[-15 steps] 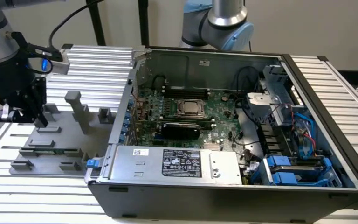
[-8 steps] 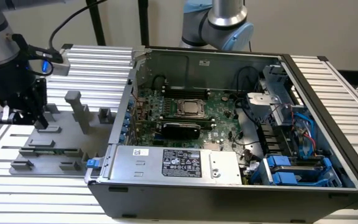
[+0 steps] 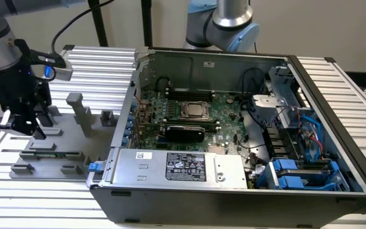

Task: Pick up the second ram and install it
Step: 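Pick up the second ram and move it above second insertion slot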

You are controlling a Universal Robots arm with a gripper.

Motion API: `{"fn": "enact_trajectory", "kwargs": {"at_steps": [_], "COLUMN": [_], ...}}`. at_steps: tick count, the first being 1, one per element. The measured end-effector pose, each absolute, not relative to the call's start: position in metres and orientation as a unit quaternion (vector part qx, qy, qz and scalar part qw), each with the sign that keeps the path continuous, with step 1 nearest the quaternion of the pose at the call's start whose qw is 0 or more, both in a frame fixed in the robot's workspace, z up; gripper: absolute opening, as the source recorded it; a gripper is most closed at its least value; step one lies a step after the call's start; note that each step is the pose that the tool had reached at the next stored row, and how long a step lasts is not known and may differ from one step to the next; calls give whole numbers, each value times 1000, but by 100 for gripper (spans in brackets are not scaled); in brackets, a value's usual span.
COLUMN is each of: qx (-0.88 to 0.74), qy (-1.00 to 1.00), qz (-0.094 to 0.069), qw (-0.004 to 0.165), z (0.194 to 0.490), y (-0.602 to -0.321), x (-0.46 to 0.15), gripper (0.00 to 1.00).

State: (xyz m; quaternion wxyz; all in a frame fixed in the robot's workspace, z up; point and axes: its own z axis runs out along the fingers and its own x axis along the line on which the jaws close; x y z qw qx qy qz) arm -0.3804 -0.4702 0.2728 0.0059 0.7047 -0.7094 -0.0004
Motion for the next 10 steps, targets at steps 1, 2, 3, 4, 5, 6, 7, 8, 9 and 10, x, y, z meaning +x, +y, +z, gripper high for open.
{"fn": "enact_trajectory", "kwargs": {"at_steps": [1,2,3,4,5,6,7,8,9,10], "qx": [705,705,705,705,705,705,705,705,705,705], "qy": [-709,-709,-709,-709,-709,-709,-709,-709,-709,-709], "qz": [0,0,0,0,0,0,0,0,0,0], "qw": [6,6,6,6,6,6,6,6,6,6], "z": [271,269,267,265,264,262,260,258,256,255], "y": [-470,-471,-471,-471,-471,-472,-472,-472,-472,-473], "x": [-380,-380,-380,-380,-380,-380,-380,-380,-380,-380], "gripper": [100,100,100,100,100,100,100,100,100,100]}}
